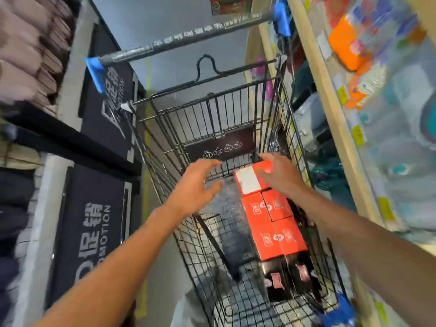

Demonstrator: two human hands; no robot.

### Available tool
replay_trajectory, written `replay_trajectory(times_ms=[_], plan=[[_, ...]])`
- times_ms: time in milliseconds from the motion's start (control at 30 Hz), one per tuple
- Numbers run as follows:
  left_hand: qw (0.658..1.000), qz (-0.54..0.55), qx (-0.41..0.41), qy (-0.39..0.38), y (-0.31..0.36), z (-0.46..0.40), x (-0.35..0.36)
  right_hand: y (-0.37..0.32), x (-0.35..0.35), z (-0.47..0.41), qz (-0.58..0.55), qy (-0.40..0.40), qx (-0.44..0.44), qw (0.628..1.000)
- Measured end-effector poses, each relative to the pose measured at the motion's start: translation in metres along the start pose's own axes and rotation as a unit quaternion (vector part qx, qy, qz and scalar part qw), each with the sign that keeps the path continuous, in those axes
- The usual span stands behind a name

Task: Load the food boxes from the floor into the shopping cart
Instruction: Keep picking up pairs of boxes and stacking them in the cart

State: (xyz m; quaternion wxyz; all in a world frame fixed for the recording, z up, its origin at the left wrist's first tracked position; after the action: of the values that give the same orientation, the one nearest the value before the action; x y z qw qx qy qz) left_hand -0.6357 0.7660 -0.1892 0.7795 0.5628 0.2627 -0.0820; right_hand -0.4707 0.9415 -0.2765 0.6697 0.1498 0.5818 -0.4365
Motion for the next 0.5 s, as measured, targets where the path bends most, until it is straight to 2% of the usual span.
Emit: replay_trajectory(times_ms=[133,300,500], plan=[[0.991,-0.097,0.071,-0.056,0.05,0.003,-0.028,-0.02,-0.062,0.035,-0.011,0.028,-0.024,0.999],[0.953,-0.239,0.146,-0.113,0.084,0.012,-0.038,-0.048,-0.124,0.102,0.031,0.059,-0.044,0.997],[0.907,-0.301,0.204,-0.211,0.13,0.041,-0.024,-0.064,-0.165,0.208,0.07,0.131,-0.001,0.989]])
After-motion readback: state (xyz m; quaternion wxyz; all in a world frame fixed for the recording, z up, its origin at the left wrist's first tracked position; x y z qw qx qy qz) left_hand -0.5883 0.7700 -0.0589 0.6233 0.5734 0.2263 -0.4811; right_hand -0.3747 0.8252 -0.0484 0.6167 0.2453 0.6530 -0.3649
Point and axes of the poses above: each hand's wrist, its own z-axis away from the middle knuckle, its own x-axis out of the palm, y = z × x, the point moved 7 cm from there along -z, towards the middle knuckle, and after that the axes turned 15 degrees about z, right-handed, at the moved point
